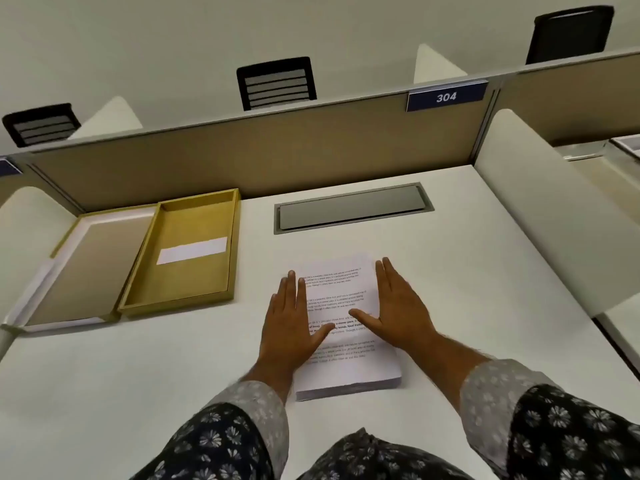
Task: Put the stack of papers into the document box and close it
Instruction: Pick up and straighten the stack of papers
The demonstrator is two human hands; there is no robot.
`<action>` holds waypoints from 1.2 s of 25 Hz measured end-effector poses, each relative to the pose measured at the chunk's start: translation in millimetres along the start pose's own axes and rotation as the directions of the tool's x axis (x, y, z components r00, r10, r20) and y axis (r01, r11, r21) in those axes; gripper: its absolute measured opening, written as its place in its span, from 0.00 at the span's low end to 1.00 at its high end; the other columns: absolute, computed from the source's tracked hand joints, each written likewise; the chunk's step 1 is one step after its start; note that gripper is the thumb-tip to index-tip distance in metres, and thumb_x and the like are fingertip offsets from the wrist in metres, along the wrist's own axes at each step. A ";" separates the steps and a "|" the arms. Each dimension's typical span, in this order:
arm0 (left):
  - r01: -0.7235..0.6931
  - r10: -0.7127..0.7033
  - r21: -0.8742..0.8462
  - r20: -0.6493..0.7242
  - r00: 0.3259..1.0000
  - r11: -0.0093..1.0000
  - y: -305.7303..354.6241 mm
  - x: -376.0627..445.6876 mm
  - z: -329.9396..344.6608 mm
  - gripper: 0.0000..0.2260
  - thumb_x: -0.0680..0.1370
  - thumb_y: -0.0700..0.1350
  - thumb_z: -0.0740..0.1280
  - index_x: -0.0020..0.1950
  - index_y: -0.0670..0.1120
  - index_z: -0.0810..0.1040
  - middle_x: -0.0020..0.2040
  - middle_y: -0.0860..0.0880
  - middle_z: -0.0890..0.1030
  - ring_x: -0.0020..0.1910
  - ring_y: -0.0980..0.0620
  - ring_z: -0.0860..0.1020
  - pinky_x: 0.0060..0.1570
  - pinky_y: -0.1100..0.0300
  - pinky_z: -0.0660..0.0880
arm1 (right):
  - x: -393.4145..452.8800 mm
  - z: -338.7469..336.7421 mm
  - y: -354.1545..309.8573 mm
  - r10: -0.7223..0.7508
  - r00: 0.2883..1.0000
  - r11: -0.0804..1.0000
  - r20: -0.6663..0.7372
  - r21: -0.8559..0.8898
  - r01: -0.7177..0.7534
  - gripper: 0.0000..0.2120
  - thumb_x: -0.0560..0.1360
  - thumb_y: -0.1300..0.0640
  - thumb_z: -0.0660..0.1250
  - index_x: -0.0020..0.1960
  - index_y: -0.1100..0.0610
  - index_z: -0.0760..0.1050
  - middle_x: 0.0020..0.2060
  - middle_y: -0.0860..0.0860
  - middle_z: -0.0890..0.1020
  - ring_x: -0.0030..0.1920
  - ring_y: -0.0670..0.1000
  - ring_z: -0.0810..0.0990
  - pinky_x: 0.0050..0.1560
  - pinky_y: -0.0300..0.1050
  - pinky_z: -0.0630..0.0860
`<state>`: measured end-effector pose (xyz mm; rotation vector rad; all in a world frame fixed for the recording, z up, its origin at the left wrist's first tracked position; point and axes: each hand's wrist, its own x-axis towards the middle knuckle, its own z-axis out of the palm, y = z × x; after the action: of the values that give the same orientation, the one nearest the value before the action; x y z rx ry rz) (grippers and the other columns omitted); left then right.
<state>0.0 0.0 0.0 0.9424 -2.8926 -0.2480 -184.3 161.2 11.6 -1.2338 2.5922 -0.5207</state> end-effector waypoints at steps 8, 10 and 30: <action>0.256 -0.235 -0.162 0.137 0.962 0.953 -6.8 -23.3 38.6 0.50 0.73 0.80 0.51 0.86 0.51 0.49 0.86 0.44 0.57 0.81 0.41 0.64 0.77 0.42 0.66 | 7.6 28.6 -12.6 0.558 0.822 0.768 0.113 0.304 -0.563 0.53 0.73 0.30 0.71 0.84 0.58 0.53 0.78 0.60 0.67 0.77 0.65 0.67 0.72 0.64 0.71; 0.279 -0.259 -0.218 0.118 0.959 0.935 -7.1 -16.8 37.2 0.49 0.73 0.80 0.55 0.85 0.50 0.54 0.82 0.45 0.66 0.77 0.41 0.68 0.74 0.42 0.69 | 15.0 30.7 -23.4 0.570 0.808 0.738 0.148 0.339 -0.583 0.53 0.72 0.31 0.73 0.83 0.58 0.55 0.77 0.60 0.68 0.77 0.64 0.68 0.72 0.64 0.71; 0.396 -0.269 -0.497 0.309 0.912 0.772 -35.5 9.1 27.0 0.31 0.82 0.65 0.62 0.81 0.52 0.65 0.78 0.45 0.69 0.75 0.42 0.71 0.73 0.46 0.70 | 37.1 12.6 -33.6 0.392 0.865 0.665 0.312 0.553 -0.501 0.30 0.76 0.55 0.75 0.72 0.51 0.63 0.58 0.53 0.82 0.46 0.51 0.85 0.40 0.44 0.83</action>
<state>9.5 -30.3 -32.7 1.3573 -2.5323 -1.2161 -179.3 109.8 12.0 -0.3696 2.1650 -1.0004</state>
